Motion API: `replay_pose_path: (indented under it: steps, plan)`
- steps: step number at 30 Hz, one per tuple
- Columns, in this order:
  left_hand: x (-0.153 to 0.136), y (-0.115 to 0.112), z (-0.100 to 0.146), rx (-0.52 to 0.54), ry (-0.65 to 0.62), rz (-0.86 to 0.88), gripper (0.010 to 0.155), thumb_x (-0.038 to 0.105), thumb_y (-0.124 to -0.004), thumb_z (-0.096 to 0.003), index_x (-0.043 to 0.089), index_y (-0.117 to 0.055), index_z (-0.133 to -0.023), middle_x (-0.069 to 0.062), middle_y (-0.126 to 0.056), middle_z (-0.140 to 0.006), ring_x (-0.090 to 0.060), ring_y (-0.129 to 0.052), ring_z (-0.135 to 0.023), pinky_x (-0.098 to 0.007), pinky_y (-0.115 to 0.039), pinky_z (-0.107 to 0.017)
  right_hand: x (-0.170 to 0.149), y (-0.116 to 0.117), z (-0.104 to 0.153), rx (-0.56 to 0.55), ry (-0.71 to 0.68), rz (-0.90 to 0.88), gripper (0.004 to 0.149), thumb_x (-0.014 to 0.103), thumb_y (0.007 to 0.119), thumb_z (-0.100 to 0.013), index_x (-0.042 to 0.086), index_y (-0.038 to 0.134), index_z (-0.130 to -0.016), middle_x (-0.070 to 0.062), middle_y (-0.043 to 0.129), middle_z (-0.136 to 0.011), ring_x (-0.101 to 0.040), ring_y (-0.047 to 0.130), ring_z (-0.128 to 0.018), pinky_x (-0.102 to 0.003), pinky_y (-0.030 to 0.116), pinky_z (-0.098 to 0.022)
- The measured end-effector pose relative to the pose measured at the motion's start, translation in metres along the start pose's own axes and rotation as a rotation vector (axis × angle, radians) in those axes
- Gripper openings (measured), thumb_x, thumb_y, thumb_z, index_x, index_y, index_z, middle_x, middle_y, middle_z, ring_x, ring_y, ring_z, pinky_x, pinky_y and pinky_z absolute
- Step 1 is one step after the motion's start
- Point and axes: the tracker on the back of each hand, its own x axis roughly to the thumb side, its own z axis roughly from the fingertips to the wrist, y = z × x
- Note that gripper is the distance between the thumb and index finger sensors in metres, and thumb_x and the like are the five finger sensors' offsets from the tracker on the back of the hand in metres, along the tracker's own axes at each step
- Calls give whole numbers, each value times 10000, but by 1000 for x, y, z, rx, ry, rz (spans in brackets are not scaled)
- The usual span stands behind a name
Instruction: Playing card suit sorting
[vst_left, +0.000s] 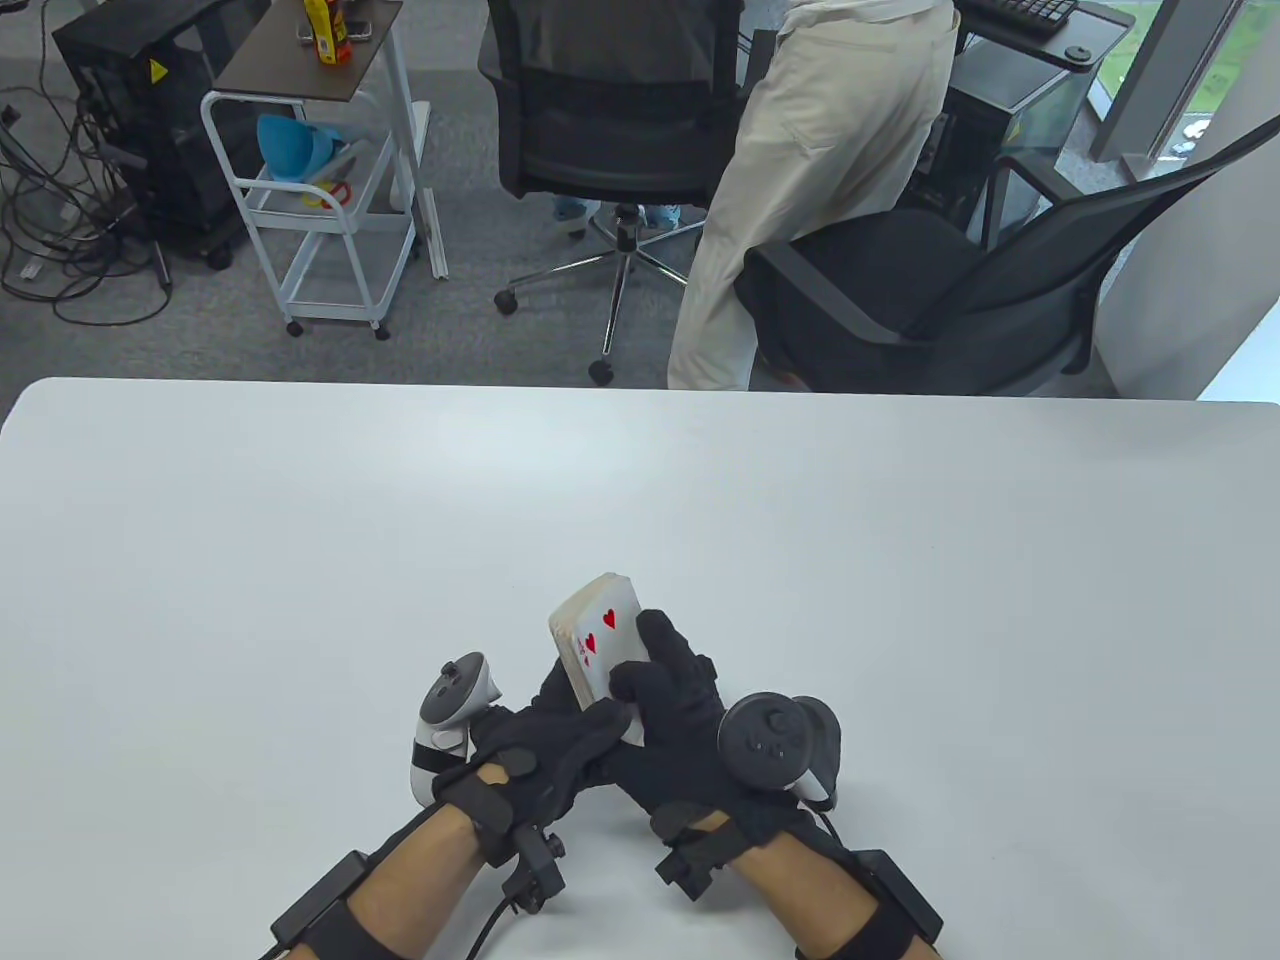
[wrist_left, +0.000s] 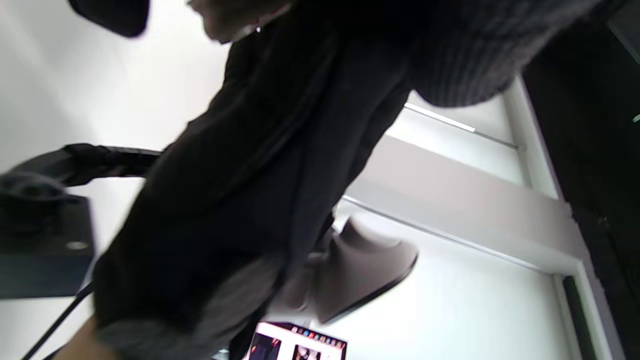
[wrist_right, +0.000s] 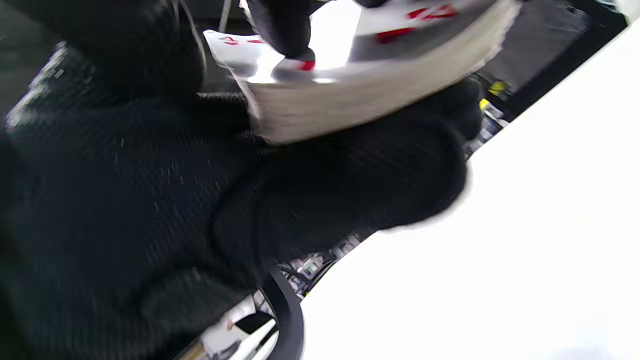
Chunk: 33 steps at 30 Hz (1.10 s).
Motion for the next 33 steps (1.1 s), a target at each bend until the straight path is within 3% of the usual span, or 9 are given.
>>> replay_pose_path:
  steps: [4,7,10,16,19,22,26,29,33]
  plan:
    - [1,14,6,130,-32,53,754,473,-742,-548,296,-240,-1083,-6,-359,-1149,-381,-485,-1055,-580,-734,-664,-4,-4,-1,-32,-9,-104,526,412,723,-572,189,614,-1035,-127,325,-1171,-548,486,-1010,-688,507,-694]
    - [8,24,8,163,-62,43,686,457,-741,-548,248,-366,-1084,-12,-513,-1134,-307,-583,-1051,-548,-829,-616,-16,-11,2,-291,110,-241,706,365,826,-536,163,390,-1053,-233,295,-1112,-430,748,-888,-595,666,-639]
    - [15,22,11,175,-93,13,672,448,-767,-546,275,-404,-1085,17,-552,-1129,-311,-649,-1036,-538,-849,-608,-23,-11,-3,-121,269,-210,741,464,871,-510,134,419,-996,-242,332,-1091,-440,720,-880,-614,630,-648]
    - [13,20,20,261,-81,-11,642,461,-852,-523,326,-526,-1059,28,-703,-1066,-316,-877,-917,-457,-920,-549,-15,-10,-9,-49,245,-191,587,456,922,-475,108,648,-861,-185,650,-978,-414,834,-788,-636,645,-632]
    - [0,21,19,187,-86,115,682,493,-876,-508,342,-512,-1064,-7,-697,-1068,-291,-831,-949,-462,-929,-537,-10,-13,-11,-106,236,-210,459,383,872,-506,68,729,-808,-190,749,-916,-393,913,-704,-615,706,-592]
    - [-7,22,18,115,-83,204,744,458,-882,-515,357,-416,-1085,6,-560,-1132,-348,-680,-1022,-506,-908,-569,-13,-17,-16,-131,193,-80,362,356,802,-532,63,852,-739,-163,858,-867,-379,978,-650,-591,760,-558]
    - [-9,37,21,192,-106,151,709,403,-845,-529,342,-405,-1082,14,-559,-1129,-333,-689,-1022,-471,-904,-597,-25,-18,-27,-20,286,5,444,394,850,-526,92,805,-849,-188,775,-958,-407,897,-742,-618,685,-613]
    - [-10,52,27,263,-99,162,709,392,-833,-534,315,-391,-1083,-10,-555,-1125,-342,-692,-1014,-475,-901,-590,-40,-23,-37,-39,339,78,380,346,872,-523,115,821,-821,-158,776,-959,-415,854,-790,-637,634,-642]
    - [-9,64,32,339,-92,122,694,394,-822,-537,276,-405,-1079,-28,-595,-1106,-346,-749,-983,-456,-926,-559,-86,-32,-68,19,598,217,363,328,843,-545,116,829,-839,-178,667,-1030,-467,692,-909,-680,504,-682]
